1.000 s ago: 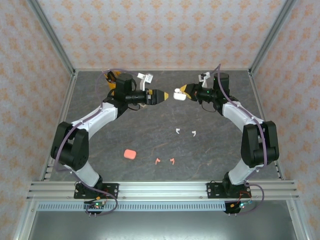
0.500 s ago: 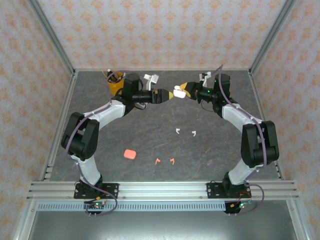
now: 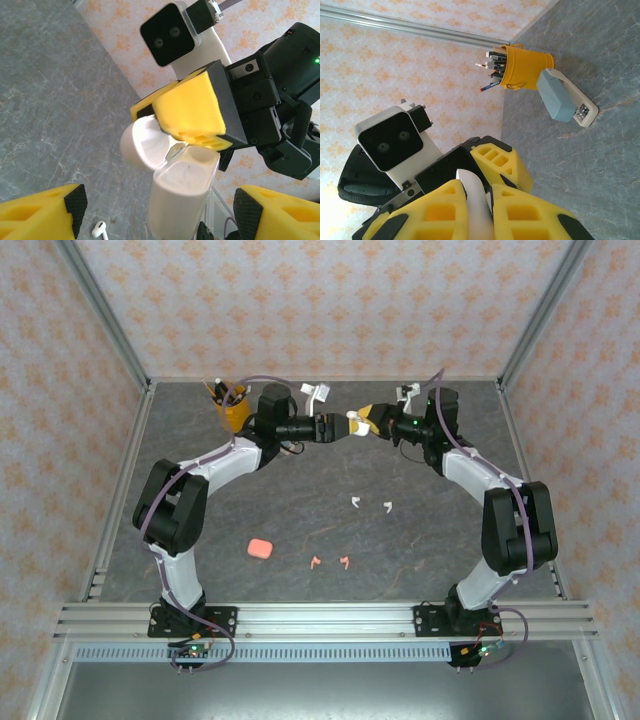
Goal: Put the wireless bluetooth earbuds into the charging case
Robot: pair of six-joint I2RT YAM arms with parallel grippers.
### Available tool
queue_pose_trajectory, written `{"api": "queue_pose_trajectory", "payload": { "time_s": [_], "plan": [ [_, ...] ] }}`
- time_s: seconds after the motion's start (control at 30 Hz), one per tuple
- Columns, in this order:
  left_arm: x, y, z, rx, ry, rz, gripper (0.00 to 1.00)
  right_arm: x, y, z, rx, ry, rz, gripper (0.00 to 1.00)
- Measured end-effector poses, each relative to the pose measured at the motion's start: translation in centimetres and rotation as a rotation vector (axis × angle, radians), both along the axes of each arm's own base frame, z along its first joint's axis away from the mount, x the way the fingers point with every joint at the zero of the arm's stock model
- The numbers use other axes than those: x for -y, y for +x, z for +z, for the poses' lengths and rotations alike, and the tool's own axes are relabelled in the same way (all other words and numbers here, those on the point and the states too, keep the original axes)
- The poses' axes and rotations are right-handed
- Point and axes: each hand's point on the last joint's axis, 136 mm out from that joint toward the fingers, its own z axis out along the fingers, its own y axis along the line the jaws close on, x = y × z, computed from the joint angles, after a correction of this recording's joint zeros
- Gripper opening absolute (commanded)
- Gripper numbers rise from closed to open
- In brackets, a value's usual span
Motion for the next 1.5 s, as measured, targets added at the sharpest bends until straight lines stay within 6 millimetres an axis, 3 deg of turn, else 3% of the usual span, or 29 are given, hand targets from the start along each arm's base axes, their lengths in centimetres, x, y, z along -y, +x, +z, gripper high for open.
{"api": "queue_pose_trajectory", "payload": {
  "time_s": [0.3, 0.67, 1.27, 1.5],
  "plan": [
    [0.5, -0.4, 1.0, 0.014, -0.026, -0.027, 0.58, -0.4, -0.2, 0.0, 0.002, 0.0, 0.01, 0.0],
    [0.6, -0.8, 1.2, 0.016, -0.035, -0.053, 0.55, -0.4, -0.1, -0.5, -0.01, -0.001, 0.012, 0.0],
    [0.5, -1.4, 0.0, 0.017, -0.002, -0.081, 0.35, -0.7, -0.5, -0.6, -0.004, -0.001, 0.044, 0.0],
    [0.5, -1.6, -0.3, 0.008, 0.005, -0.087, 0.36, -0.8, -0.7, -0.8, -0.009, -0.002, 0.057, 0.0]
  ]
}}
